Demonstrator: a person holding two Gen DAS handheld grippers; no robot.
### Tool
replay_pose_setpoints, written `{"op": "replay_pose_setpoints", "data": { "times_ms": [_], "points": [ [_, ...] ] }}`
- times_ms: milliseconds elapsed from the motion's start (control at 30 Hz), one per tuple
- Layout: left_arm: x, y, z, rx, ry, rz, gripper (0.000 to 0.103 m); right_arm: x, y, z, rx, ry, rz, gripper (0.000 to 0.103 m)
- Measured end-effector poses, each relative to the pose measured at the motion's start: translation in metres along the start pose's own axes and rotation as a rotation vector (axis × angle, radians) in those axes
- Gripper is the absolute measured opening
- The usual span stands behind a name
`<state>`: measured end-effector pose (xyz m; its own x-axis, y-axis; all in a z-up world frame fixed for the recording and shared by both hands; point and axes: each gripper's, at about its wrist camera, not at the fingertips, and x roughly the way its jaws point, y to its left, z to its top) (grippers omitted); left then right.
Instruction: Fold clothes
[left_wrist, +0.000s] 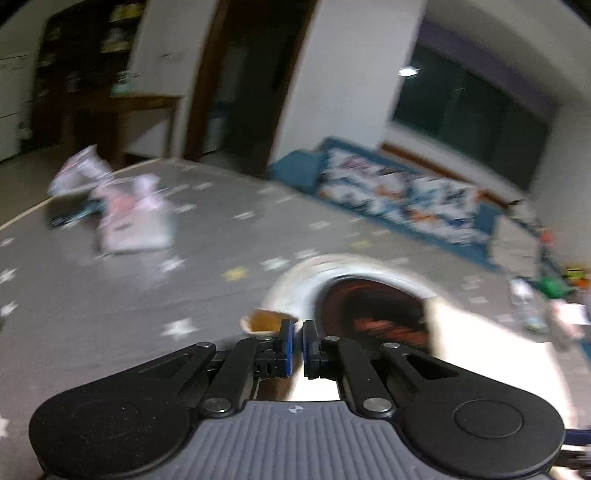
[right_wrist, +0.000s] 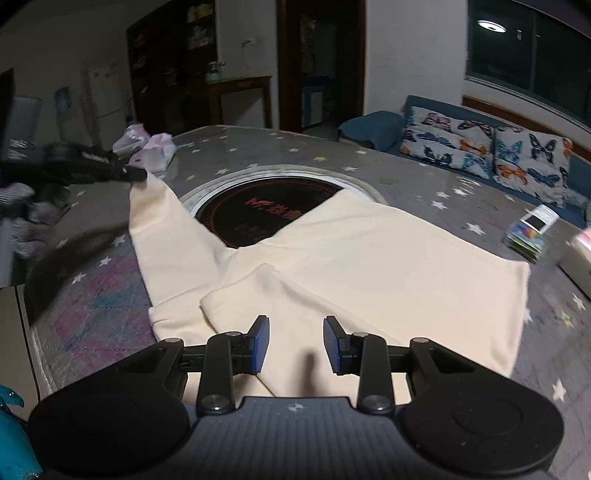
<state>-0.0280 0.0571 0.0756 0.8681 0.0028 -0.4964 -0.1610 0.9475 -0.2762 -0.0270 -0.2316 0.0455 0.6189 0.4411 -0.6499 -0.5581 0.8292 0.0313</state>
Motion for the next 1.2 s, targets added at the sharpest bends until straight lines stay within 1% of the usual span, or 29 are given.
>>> {"op": "replay_pose_setpoints", "data": {
  "times_ms": [100,200,367,433,600,700,800,833,867,933,1067,1200],
  "points": [
    [-0.017,-0.035,0.006,0.036,-0.028,-0.128,0.005,-0.007,-0.004,-0.003,0.023,-0.010,-0.012,0.032],
    [-0.030,-0.074,0.007,0.080,-0.037,-0.258,0.005,-0.018,-0.013,-0.006,0.059,-0.030,-0.031,0.032],
    [-0.040,-0.136,-0.003,0.158,-0.023,-0.447,0.005,-0.039,-0.032,-0.017,0.125,-0.065,-0.079,0.032],
    [-0.038,-0.158,-0.013,0.189,0.004,-0.501,0.005,-0.045,-0.039,-0.022,0.155,-0.071,-0.096,0.032],
    [-0.021,-0.197,-0.047,0.263,0.108,-0.581,0.006,-0.054,-0.055,-0.038,0.218,-0.066,-0.143,0.032],
    [-0.014,-0.211,-0.073,0.353,0.144,-0.580,0.011,-0.058,-0.065,-0.049,0.271,-0.057,-0.173,0.032],
    [-0.010,-0.210,-0.091,0.422,0.181,-0.584,0.020,-0.061,-0.071,-0.054,0.299,-0.056,-0.187,0.032],
    [-0.011,-0.206,-0.093,0.431,0.185,-0.577,0.029,-0.062,-0.072,-0.055,0.306,-0.058,-0.189,0.032],
    [-0.012,-0.200,-0.094,0.436,0.179,-0.568,0.036,-0.063,-0.073,-0.056,0.310,-0.061,-0.188,0.032],
    [-0.014,-0.185,-0.092,0.445,0.164,-0.543,0.037,-0.064,-0.073,-0.055,0.310,-0.066,-0.184,0.032],
    [-0.014,-0.150,-0.084,0.450,0.143,-0.465,0.039,-0.059,-0.069,-0.050,0.315,-0.072,-0.139,0.032],
    [-0.015,-0.113,-0.084,0.462,0.143,-0.381,0.043,-0.043,-0.061,-0.049,0.307,-0.044,-0.104,0.032]
  ]
}}
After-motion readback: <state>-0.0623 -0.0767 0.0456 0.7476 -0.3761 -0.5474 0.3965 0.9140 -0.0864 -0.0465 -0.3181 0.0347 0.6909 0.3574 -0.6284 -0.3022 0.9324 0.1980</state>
